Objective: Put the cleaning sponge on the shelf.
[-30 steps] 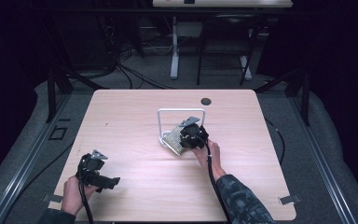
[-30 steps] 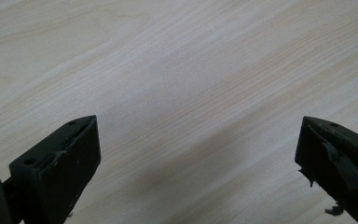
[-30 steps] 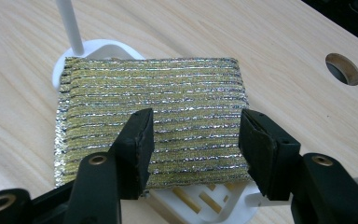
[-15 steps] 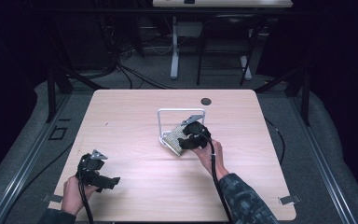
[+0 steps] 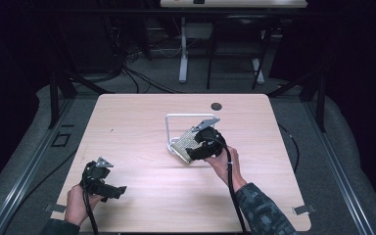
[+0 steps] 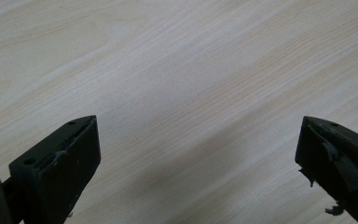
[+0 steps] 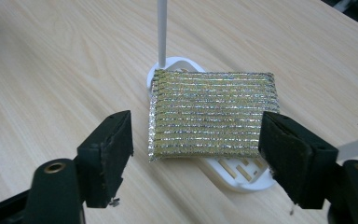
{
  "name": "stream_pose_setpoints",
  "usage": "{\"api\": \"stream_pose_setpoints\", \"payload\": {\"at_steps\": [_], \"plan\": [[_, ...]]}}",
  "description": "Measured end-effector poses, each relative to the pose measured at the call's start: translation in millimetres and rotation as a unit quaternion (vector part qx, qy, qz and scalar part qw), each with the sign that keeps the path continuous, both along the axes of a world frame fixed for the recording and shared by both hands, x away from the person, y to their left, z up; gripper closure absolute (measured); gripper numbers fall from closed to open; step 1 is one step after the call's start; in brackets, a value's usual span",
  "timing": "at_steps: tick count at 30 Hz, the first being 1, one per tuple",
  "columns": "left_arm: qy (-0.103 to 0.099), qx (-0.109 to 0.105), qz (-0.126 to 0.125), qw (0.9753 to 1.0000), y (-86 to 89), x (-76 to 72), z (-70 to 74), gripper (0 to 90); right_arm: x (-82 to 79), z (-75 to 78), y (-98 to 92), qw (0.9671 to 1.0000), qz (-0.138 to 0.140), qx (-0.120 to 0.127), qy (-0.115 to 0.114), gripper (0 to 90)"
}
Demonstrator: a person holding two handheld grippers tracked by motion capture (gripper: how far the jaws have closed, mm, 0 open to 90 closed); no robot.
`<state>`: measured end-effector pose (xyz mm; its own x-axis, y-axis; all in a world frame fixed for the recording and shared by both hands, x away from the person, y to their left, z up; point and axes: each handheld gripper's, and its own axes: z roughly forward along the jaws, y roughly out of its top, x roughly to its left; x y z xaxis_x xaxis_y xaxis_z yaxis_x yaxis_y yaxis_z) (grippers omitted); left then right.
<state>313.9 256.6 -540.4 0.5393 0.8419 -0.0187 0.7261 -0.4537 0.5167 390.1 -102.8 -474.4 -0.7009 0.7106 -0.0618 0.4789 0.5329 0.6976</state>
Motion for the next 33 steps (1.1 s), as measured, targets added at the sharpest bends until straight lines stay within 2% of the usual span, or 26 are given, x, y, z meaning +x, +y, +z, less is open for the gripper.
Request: {"api": "stream_pose_setpoints", "payload": {"at_steps": [10, 15, 16, 18, 21, 26, 27, 33], "plan": [[0.004, 0.0, -0.004, 1.0, -1.0, 0.5, -0.5, 0.1, -15.5, 14.0, -20.9, 1.0, 0.004, -0.001, 0.004, 15.9], [0.004, 0.002, -0.006, 1.0, -2.0, 1.3, -0.9, 0.2, -23.5, 17.3, -38.1, 1.0, -0.002, -0.002, 0.009, 14.5], [0.005, 0.003, -0.007, 1.0, -2.4, 1.6, -1.1, 0.2, -26.7, 18.2, -47.1, 0.9999, -0.007, -0.004, 0.011, 13.8], [0.005, 0.003, -0.007, 1.0, -2.5, 1.6, -1.1, 0.2, -27.2, 18.1, -50.6, 0.9999, -0.007, -0.005, 0.009, 13.5], [0.005, 0.001, -0.008, 1.0, -2.3, 1.6, -1.0, 0.2, -34.6, 17.5, -68.4, 0.9997, -0.02, -0.001, 0.012, 12.5], [0.003, 0.0, -0.008, 1.0, -2.8, 1.5, -0.9, 0.2, -42.8, 17.0, -86.2, 0.9994, -0.033, 0.003, 0.012, 11.8], [0.004, -0.001, -0.008, 1.0, -3.0, 1.5, -1.1, 0.2, -46.9, 16.3, -95.2, 0.9991, -0.04, 0.008, 0.013, 11.4], [0.002, -0.004, -0.009, 0.9999, -3.4, 1.3, -1.2, 0.2, -57.8, 11.8, -115.8, 0.9979, -0.058, 0.019, 0.018, 10.5]]}}
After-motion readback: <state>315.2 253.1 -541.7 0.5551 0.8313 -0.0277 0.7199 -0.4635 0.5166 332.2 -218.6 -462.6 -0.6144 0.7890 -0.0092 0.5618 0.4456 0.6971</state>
